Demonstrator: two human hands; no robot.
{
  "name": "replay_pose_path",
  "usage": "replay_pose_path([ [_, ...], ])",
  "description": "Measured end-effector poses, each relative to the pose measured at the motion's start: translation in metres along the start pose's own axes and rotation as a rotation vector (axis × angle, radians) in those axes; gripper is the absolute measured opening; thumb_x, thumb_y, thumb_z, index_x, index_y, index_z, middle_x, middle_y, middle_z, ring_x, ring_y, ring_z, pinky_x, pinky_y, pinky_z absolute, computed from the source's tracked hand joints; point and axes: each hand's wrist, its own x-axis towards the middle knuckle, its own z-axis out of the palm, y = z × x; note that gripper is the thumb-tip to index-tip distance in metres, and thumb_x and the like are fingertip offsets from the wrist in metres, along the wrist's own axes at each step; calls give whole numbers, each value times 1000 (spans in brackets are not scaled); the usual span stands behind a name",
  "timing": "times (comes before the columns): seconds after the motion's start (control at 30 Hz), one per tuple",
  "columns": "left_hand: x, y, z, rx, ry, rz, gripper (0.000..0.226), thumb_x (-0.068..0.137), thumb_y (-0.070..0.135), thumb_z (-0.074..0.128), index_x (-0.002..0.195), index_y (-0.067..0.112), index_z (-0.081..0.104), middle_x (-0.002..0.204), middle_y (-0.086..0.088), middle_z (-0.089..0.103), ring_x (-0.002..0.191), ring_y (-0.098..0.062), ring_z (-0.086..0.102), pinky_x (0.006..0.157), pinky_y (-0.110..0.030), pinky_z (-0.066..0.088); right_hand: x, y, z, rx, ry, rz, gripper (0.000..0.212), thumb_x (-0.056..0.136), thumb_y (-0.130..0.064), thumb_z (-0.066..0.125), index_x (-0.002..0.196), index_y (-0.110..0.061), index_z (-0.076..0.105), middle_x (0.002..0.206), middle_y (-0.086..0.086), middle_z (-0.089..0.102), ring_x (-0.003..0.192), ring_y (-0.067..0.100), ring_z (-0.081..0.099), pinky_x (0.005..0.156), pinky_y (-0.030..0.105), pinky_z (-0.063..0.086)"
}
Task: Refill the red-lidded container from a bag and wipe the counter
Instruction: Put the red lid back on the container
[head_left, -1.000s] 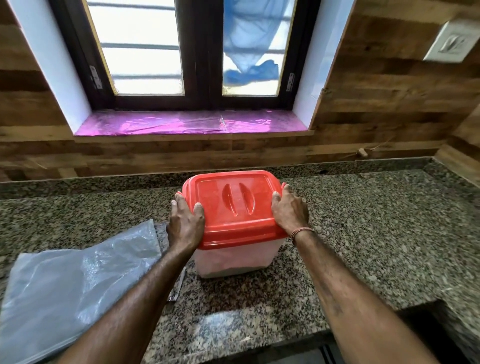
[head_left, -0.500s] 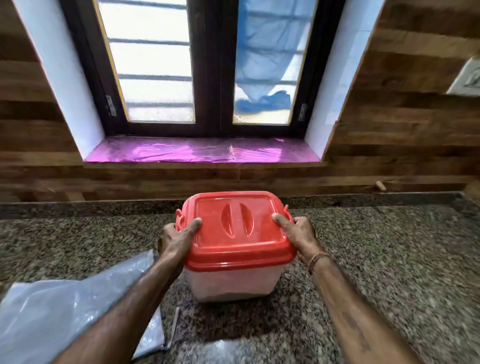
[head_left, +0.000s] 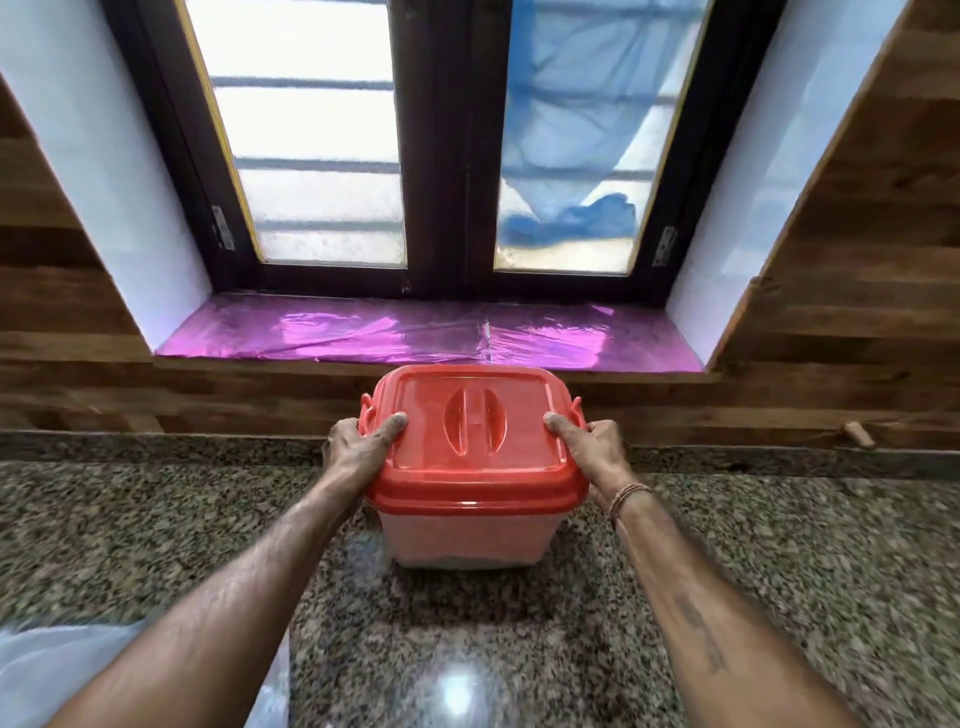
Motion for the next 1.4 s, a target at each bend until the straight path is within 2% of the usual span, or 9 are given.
replay_pose_path([
  [0.37, 25, -15, 7, 30, 3, -2, 66, 71, 71, 71, 102, 12, 74, 96, -8, 76, 90, -28, 71, 81, -40, 59, 5, 14, 16, 25, 31, -8, 47, 66, -55, 83, 74, -10, 74, 74, 8, 77, 71, 29, 75, 71, 41, 62],
  [0.53, 17, -15, 0, 73, -45, 38, 89, 72, 79, 66, 135, 16, 59, 126, -11, 68, 113, -31, 64, 97, -45, 53, -9, 6, 15, 14, 18, -16, 50, 75, -53, 80, 97, -9, 75, 92, 10, 78, 86, 28, 75, 79, 39, 61],
  [0.63, -3, -26, -17, 75, -75, 73, 103, 79, 76, 64, 156, 16, 33, 149, -12, 51, 132, -31, 52, 109, -48, 44, -34, 5, 22, -279, 159, -168, 71, 88, -57, 66, 141, -13, 52, 134, 13, 64, 125, 33, 59, 105, 47, 48],
  [0.73, -25, -53, -50, 70, -26, 117, 92, 87, 64, 65, 157, 16, 32, 149, -12, 45, 135, -28, 47, 109, -43, 41, -82, 5, 45, -534, 312, -359, 77, 95, -57, 56, 157, -16, 33, 161, 13, 37, 150, 33, 29, 121, 58, 23],
  [0.83, -39, -94, -97, 129, 7, 117, 87, 87, 62, 66, 154, 15, 36, 147, -14, 45, 133, -30, 49, 107, -41, 42, -141, 13, 78, -572, 397, -619, 77, 96, -53, 54, 156, -9, 34, 163, 22, 30, 152, 39, 23, 123, 57, 20],
  [0.97, -48, -166, -171, 284, 17, 90, 90, 84, 72, 60, 152, 18, 37, 149, -14, 46, 133, -33, 49, 107, -46, 44, -221, 44, 146, -510, 323, -831, 66, 93, -37, 68, 147, -6, 45, 148, 25, 46, 137, 41, 45, 115, 46, 36],
  [1.07, -51, -213, -218, 417, 28, 49, 86, 85, 71, 60, 150, 19, 39, 151, -13, 44, 138, -37, 43, 109, -51, 40, -270, 73, 193, -516, 0, -609, 57, 93, -36, 68, 141, -10, 52, 137, 12, 53, 125, 29, 54, 104, 28, 41],
  [1.17, -52, -261, -276, 557, 59, -59, 88, 87, 67, 62, 153, 16, 34, 154, -18, 35, 142, -40, 33, 109, -54, 34, -310, 111, 246, -635, -213, -315, 68, 90, -43, 70, 146, -12, 48, 143, 14, 51, 131, 32, 50, 105, 35, 42],
  [1.4, -40, -332, -348, 410, 80, -293, 93, 87, 52, 71, 155, 8, 25, 153, -26, 39, 138, -45, 42, 111, -53, 38, -336, 181, 294, -763, -229, 46, 72, 70, -58, 74, 124, -13, 59, 126, 14, 62, 117, 36, 59, 94, 43, 53],
])
